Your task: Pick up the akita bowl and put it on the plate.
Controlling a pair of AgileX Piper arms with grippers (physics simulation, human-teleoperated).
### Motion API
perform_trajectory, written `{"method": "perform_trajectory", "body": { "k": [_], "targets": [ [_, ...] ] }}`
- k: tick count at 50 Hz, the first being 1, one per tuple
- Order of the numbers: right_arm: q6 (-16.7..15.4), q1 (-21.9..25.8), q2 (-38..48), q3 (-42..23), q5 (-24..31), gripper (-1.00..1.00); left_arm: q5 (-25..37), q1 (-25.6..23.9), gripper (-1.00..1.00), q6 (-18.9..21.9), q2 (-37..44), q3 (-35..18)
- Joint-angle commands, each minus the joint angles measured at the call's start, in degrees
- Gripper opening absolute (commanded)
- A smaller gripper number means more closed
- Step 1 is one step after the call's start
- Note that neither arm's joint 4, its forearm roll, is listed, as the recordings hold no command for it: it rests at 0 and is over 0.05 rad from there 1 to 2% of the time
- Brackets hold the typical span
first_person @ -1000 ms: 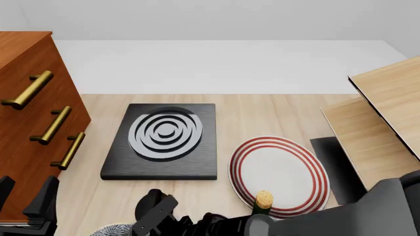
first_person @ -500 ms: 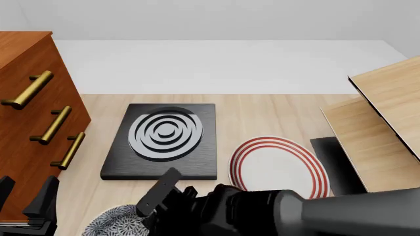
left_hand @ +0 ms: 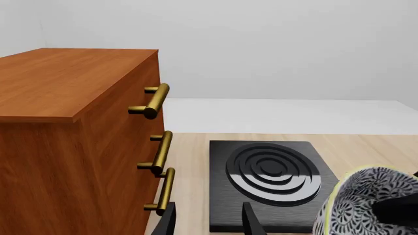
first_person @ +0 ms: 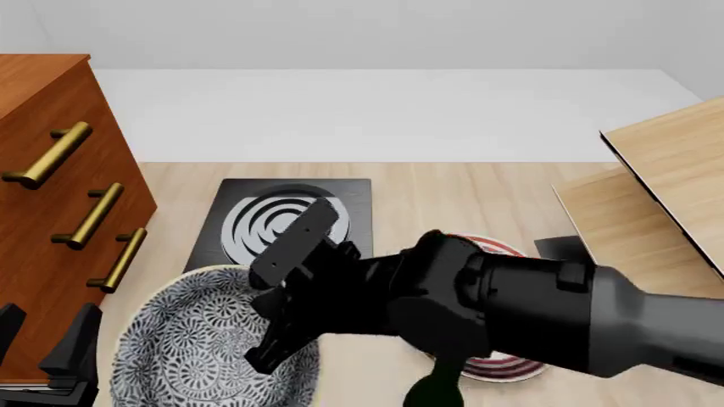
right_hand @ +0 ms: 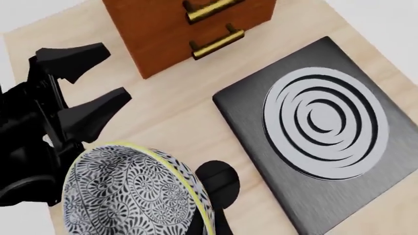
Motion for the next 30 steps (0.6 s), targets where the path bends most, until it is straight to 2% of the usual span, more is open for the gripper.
{"method": "perform_trajectory", "body": {
  "k": [1, 14, 23, 30],
  "targets": [
    [-1.4, -2.5, -4.5, -4.1, 4.2, -1.00, 0.0, 0.0, 1.00, 0.0, -0.1, 0.0],
    [-2.7, -6.1, -7.6, -7.8, 7.5, -1.00, 0.2, 0.0, 1.00, 0.0, -0.1, 0.0],
    [-0.6, -8.3, -9.5, -11.8, 10.4, -1.00, 0.2, 0.0, 1.00, 0.0, -0.1, 0.0],
    [0.3, -11.8, -10.7, -15.0, 12.4, -1.00, 0.3, 0.0, 1.00, -0.1, -0.1, -0.1]
  ]
}}
